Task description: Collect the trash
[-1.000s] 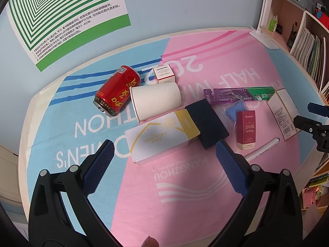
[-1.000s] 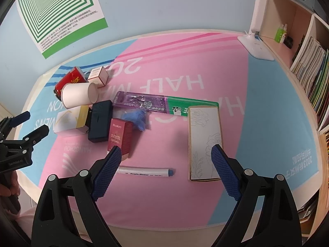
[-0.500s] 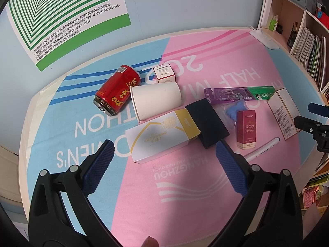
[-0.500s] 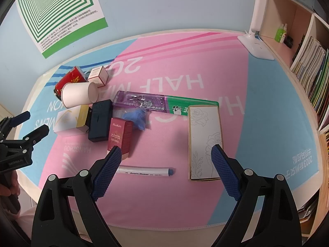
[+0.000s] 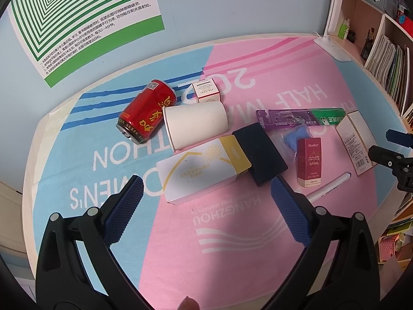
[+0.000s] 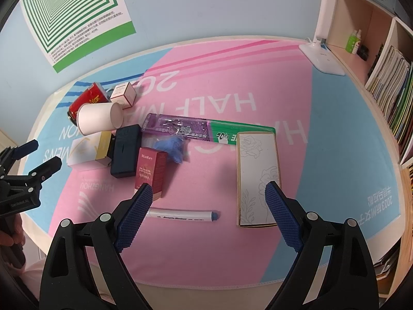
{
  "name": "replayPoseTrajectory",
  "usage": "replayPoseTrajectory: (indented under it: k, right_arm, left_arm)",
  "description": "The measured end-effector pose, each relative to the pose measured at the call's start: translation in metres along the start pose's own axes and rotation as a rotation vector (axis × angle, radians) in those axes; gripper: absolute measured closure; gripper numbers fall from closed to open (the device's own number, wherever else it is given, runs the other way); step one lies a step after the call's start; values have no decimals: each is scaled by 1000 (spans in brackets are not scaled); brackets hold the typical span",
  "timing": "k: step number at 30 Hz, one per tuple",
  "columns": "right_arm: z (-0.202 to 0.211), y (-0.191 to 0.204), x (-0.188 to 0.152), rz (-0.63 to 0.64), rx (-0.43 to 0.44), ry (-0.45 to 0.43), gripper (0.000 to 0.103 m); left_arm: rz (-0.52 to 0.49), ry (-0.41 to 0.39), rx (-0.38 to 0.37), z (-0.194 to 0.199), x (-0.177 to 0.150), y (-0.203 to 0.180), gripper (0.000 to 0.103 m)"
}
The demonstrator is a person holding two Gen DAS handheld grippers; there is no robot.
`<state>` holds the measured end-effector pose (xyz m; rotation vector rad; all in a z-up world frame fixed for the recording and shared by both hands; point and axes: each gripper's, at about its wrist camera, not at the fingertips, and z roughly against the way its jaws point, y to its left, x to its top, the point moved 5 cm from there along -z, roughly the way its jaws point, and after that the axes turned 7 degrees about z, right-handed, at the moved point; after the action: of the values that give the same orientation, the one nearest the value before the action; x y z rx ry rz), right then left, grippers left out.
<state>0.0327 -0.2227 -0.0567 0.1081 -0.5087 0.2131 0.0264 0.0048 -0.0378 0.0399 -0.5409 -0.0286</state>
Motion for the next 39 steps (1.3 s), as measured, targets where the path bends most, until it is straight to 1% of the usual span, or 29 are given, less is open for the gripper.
replayPoseTrajectory:
  k: [17,23,32,39]
  right_arm:
    - [-5,-2,0,-1,1,9,15]
    - [-13,-7,-2,0,1,28,15]
    - [-34,-30,-2,-10,-10,81,15]
    - [-53,-46,-1,-23,-7,128,15]
  left_arm:
    - [-5,11,-7,-2,1,-3,6]
    - [-16,35,-23,-11,5,-10,6]
    - [-35,117,-53,-43,21,-32,6]
    - [-19,193,-72,-74,25,-51,7]
